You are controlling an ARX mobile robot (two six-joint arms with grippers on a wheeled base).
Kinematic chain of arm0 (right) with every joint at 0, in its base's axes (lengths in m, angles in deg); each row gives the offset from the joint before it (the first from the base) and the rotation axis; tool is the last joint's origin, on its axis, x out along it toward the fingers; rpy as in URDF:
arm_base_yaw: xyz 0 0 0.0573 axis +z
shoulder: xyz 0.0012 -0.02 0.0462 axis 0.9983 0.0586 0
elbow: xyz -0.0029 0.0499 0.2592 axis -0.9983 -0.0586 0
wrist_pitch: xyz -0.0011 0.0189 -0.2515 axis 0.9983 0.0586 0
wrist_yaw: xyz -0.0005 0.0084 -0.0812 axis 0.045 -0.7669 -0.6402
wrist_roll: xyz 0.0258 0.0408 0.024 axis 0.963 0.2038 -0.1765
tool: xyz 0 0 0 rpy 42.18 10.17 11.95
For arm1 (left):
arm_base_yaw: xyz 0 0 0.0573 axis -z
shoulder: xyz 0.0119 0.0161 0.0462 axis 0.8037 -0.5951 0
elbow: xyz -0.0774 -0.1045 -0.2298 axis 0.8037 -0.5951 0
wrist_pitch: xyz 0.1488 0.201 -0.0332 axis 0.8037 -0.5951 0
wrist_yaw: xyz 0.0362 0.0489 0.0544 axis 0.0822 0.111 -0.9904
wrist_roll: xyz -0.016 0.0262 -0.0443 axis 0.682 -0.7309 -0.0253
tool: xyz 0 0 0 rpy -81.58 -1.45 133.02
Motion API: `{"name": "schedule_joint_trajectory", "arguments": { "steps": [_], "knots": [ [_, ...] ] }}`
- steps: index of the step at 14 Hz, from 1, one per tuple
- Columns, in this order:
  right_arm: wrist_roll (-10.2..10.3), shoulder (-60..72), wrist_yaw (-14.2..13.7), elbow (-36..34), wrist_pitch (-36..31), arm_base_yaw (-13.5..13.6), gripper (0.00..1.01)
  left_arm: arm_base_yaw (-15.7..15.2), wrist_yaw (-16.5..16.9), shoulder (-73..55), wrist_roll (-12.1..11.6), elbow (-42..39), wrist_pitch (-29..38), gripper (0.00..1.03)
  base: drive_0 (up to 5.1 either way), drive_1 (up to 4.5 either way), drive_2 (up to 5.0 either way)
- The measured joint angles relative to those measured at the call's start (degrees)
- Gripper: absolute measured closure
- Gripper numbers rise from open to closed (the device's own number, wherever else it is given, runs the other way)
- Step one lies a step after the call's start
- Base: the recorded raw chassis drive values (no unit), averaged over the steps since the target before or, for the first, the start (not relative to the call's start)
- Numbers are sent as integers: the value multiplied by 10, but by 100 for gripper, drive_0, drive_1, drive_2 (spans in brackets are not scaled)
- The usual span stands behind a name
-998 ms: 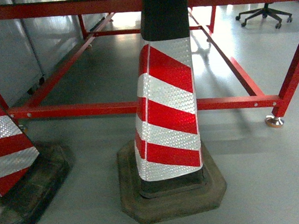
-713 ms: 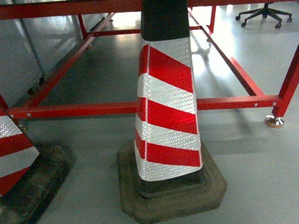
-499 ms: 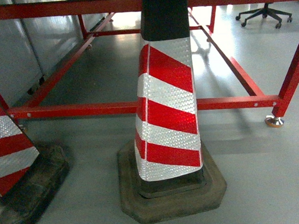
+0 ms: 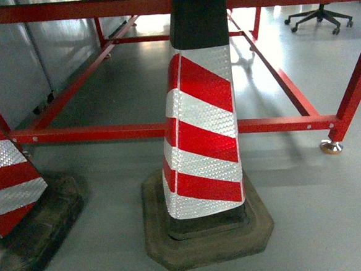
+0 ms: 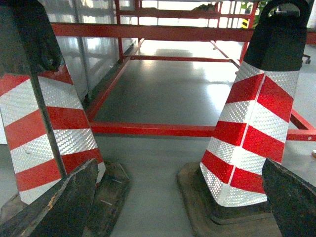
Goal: Pick blue part to blue bin on bottom shelf
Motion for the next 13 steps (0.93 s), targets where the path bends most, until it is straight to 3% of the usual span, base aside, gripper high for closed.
{"name": "schedule_joint_trajectory", "arguments": {
  "steps": [13],
  "knots": [
    [0,0,0,0,0,0,3,0,0,0,0,0,0,5,0,0,0]
  ]
}}
